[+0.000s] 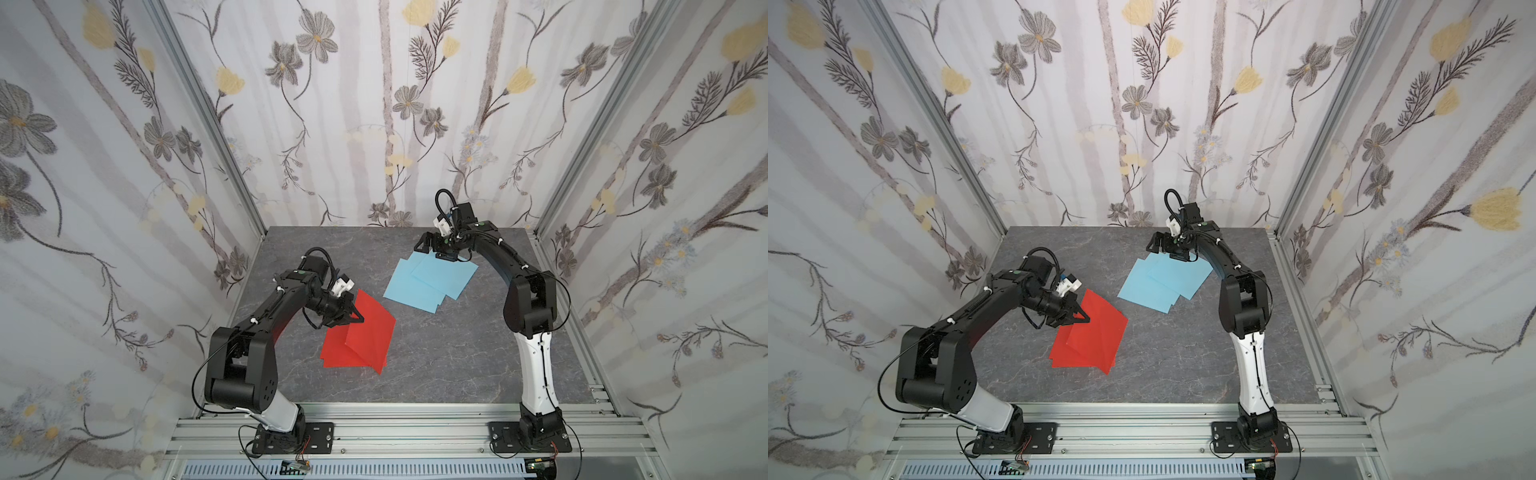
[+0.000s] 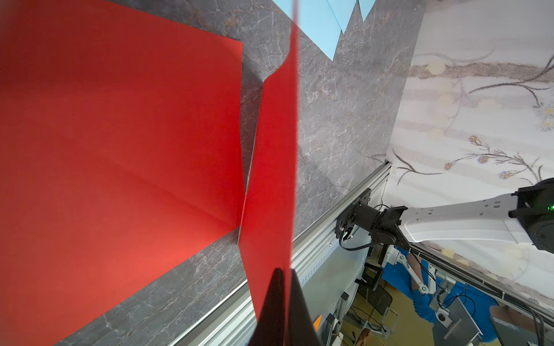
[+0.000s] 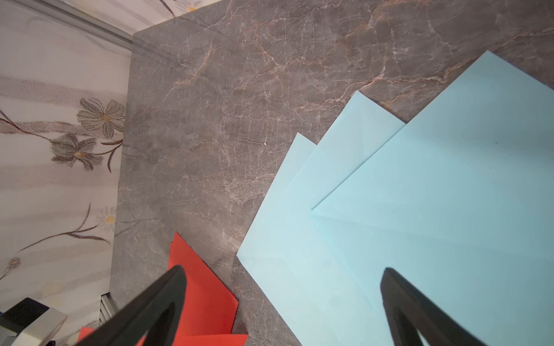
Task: Sort the scattered colored papers by color
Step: Place the colored paper.
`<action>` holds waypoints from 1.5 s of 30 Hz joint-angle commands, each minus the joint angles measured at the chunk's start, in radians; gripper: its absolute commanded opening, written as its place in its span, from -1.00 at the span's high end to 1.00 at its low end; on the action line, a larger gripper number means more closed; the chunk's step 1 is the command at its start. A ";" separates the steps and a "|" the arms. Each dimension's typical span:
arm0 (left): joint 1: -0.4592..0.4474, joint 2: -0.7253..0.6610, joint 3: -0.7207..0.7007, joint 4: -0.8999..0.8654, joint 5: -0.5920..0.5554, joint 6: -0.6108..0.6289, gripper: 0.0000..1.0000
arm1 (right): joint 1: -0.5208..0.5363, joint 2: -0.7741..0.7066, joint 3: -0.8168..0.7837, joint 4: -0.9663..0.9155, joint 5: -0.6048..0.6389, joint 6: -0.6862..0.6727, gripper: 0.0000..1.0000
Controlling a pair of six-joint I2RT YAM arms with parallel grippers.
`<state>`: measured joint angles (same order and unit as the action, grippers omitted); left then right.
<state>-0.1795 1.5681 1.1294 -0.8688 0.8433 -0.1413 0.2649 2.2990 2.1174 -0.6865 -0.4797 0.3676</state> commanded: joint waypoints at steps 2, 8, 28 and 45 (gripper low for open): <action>0.001 0.002 -0.010 0.041 -0.095 0.002 1.00 | 0.005 0.005 0.006 0.026 -0.014 0.019 -1.00; 0.000 -0.040 -0.097 0.149 -0.180 -0.080 1.00 | 0.007 0.003 0.002 0.025 -0.020 0.017 -1.00; 0.000 -0.012 -0.109 0.125 -0.408 -0.060 1.00 | 0.012 -0.004 -0.025 0.026 -0.099 0.020 -1.00; 0.001 0.005 -0.119 0.149 -0.466 -0.085 1.00 | 0.247 -0.225 -0.623 0.531 -0.292 0.355 -1.00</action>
<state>-0.1795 1.5818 1.0164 -0.7238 0.4114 -0.2188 0.4961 2.0880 1.5230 -0.3321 -0.7158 0.6189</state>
